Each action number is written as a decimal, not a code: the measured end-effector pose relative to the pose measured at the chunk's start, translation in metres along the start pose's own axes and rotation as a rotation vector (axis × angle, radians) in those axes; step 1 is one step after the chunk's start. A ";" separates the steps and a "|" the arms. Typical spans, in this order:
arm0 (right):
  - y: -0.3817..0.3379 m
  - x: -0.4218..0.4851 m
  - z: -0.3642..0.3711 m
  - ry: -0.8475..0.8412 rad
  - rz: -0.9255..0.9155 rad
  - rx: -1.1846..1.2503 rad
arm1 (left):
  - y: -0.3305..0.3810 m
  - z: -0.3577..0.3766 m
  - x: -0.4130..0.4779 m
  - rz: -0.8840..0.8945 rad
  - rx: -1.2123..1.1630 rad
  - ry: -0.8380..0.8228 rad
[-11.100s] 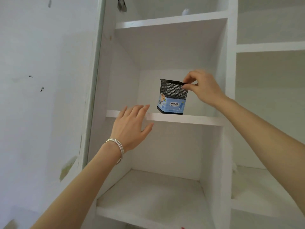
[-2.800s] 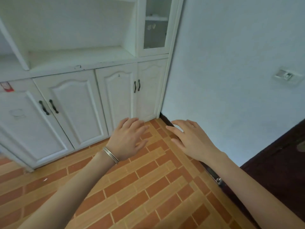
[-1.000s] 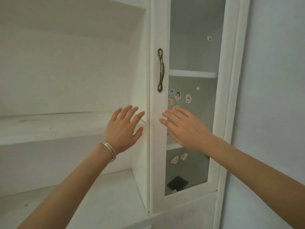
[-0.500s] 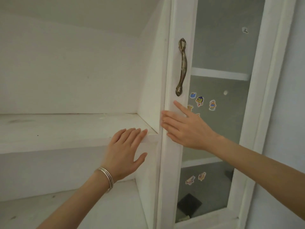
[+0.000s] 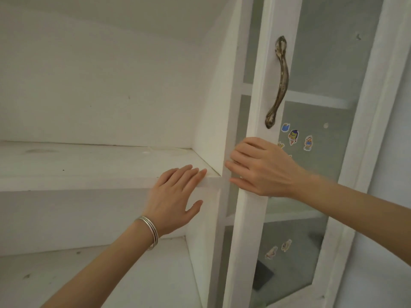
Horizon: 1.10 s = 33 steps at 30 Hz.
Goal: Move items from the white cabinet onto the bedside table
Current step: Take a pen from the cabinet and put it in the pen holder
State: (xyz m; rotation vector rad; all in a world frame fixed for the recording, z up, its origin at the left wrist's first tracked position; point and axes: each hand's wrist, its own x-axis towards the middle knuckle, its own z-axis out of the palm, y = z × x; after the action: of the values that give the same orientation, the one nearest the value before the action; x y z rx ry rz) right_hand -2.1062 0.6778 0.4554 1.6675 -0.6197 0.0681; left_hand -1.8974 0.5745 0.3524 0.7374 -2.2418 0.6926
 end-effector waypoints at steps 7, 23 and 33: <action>-0.012 -0.021 -0.045 -0.006 0.068 0.005 | 0.017 -0.004 0.002 0.058 0.027 0.007; -0.017 -0.159 -0.224 -0.062 0.303 0.000 | 0.187 -0.082 -0.019 0.142 -0.125 0.038; -0.034 -0.239 -0.290 -0.205 0.750 0.188 | 0.250 -0.118 -0.049 0.087 -0.092 -0.068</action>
State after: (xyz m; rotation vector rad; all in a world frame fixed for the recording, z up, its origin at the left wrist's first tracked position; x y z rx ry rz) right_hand -2.2087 1.0357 0.3926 1.5456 -1.4063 0.5113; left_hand -1.9825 0.8406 0.3250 0.6294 -2.3623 0.6091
